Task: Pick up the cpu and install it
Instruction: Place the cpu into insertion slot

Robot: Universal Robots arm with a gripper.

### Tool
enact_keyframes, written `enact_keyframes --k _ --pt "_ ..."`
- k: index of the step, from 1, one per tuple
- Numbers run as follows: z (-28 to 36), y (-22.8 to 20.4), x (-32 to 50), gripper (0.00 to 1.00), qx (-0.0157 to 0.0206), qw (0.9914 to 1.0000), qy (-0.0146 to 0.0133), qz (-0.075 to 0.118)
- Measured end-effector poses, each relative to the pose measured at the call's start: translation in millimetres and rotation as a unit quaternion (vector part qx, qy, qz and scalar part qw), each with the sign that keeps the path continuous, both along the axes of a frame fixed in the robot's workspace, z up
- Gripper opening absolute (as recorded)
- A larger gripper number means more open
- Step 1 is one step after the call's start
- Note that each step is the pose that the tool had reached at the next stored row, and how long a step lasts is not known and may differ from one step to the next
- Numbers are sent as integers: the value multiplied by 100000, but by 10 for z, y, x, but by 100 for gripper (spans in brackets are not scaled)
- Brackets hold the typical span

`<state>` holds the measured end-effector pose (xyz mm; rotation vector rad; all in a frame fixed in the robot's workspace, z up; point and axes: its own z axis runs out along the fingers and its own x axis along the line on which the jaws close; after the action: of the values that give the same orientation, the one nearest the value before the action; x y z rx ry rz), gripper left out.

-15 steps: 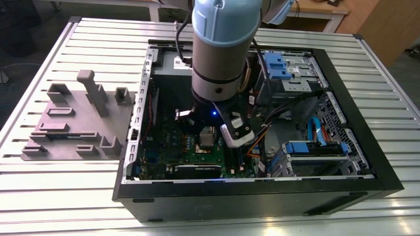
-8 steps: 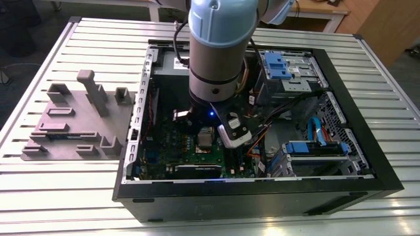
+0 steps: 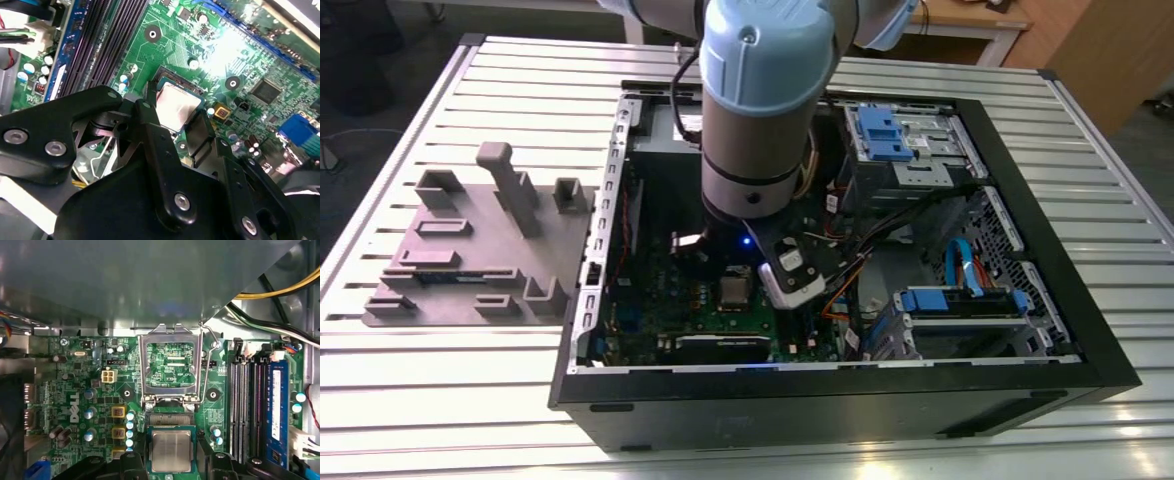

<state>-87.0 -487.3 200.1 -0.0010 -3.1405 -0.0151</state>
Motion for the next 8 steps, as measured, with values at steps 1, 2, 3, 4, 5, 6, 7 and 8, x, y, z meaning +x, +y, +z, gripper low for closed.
enact_keyframes --k 1,2,3,4,5,6,7,8 --pt "-18 0 0 47 3 100000 -1 -1" --pt "-35 0 0 47 7 100000 -3 -4" --pt "-49 0 0 47 10 100000 -5 -5" --pt "-59 0 0 47 11 100000 -4 -6" --pt "-64 0 0 47 7 100000 -4 -4" --pt "-72 0 0 47 9 100000 -4 -5" --pt "-78 1 0 47 12 100000 -6 -6" --pt "-80 0 0 47 -1 100000 0 -5"
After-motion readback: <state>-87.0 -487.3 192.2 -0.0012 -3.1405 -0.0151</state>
